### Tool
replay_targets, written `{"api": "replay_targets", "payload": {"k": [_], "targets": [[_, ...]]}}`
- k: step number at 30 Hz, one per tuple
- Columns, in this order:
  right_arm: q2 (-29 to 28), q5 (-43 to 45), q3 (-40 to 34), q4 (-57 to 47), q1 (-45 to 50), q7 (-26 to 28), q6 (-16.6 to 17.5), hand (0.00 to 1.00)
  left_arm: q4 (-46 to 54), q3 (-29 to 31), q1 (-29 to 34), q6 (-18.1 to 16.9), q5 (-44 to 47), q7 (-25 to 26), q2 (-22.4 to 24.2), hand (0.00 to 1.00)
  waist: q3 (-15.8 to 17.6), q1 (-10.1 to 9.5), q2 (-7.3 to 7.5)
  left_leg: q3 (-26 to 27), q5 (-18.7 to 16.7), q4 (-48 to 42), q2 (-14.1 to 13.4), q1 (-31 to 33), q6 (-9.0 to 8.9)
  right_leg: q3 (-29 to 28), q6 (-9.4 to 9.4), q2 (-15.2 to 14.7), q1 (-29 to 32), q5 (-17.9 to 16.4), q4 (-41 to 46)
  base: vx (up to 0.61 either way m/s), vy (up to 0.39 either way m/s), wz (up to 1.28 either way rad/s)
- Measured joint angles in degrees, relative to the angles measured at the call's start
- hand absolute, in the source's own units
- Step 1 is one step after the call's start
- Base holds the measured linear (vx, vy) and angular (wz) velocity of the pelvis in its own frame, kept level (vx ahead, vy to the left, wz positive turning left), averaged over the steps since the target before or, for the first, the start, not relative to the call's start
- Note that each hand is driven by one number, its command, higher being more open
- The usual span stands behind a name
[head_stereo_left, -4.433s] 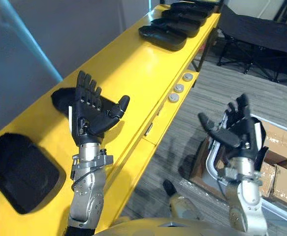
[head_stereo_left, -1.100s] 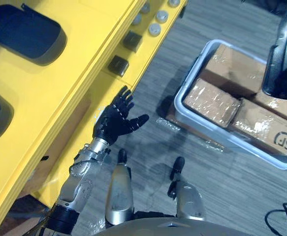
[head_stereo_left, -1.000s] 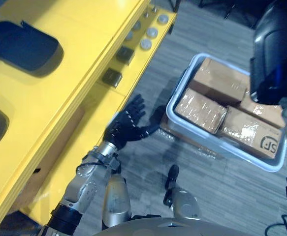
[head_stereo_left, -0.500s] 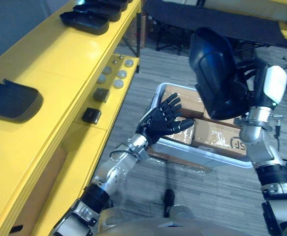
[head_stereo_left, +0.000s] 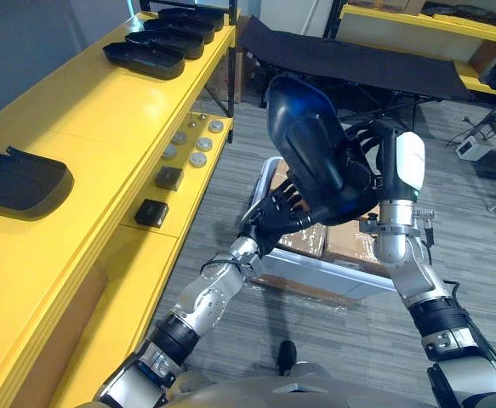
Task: Walk over and take three plastic housings, then place them on the shelf
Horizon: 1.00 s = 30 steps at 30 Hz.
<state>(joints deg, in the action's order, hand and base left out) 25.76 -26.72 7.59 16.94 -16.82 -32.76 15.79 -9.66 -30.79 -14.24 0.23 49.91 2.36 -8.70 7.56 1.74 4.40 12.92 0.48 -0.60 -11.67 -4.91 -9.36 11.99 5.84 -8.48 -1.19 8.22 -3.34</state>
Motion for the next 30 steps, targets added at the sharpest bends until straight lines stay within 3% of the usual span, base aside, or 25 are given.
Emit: {"api": "replay_targets", "payload": {"k": [7,20,21,30], "targets": [[-2.2,0.2,2.1,0.0,1.6,1.3,0.8,0.0,-0.7,1.6,-0.1,-2.9,2.2,1.2,1.7,1.0,-1.1,-0.02,0.28,-0.1,0.0,0.2,0.1,-0.6,0.0,0.2,0.11,0.0,-1.0,0.1,-0.7,0.0,0.001,0.0],[-6.5,2.9,5.5,0.0,2.8,0.3,2.1,0.0,-3.6,1.8,-1.2,-3.7,7.5,2.1,2.1,1.0,-1.5,-0.08,0.25,0.0,-0.1,0.1,0.1,-1.5,-0.01,0.2,0.13,0.0,-2.0,0.1,-0.9,0.0,0.0,0.0],[-6.6,3.0,5.6,0.0,2.8,0.1,2.1,0.0,-3.6,1.7,-1.2,-3.7,8.1,2.1,2.1,0.0,-1.5,-0.11,0.26,0.0,-0.1,0.0,0.1,-1.5,-0.01,0.2,0.13,0.0,-2.0,0.1,-0.9,0.0,0.0,0.0],[-7.8,5.1,6.5,-1.2,2.8,-0.1,2.0,0.0,-3.8,0.2,-1.2,-6.0,13.1,2.0,2.1,0.0,-1.5,-0.06,0.26,0.0,-0.1,-0.1,0.1,-1.5,-0.01,0.2,0.09,0.0,-2.0,0.1,-0.9,0.0,0.0,0.0]]}}
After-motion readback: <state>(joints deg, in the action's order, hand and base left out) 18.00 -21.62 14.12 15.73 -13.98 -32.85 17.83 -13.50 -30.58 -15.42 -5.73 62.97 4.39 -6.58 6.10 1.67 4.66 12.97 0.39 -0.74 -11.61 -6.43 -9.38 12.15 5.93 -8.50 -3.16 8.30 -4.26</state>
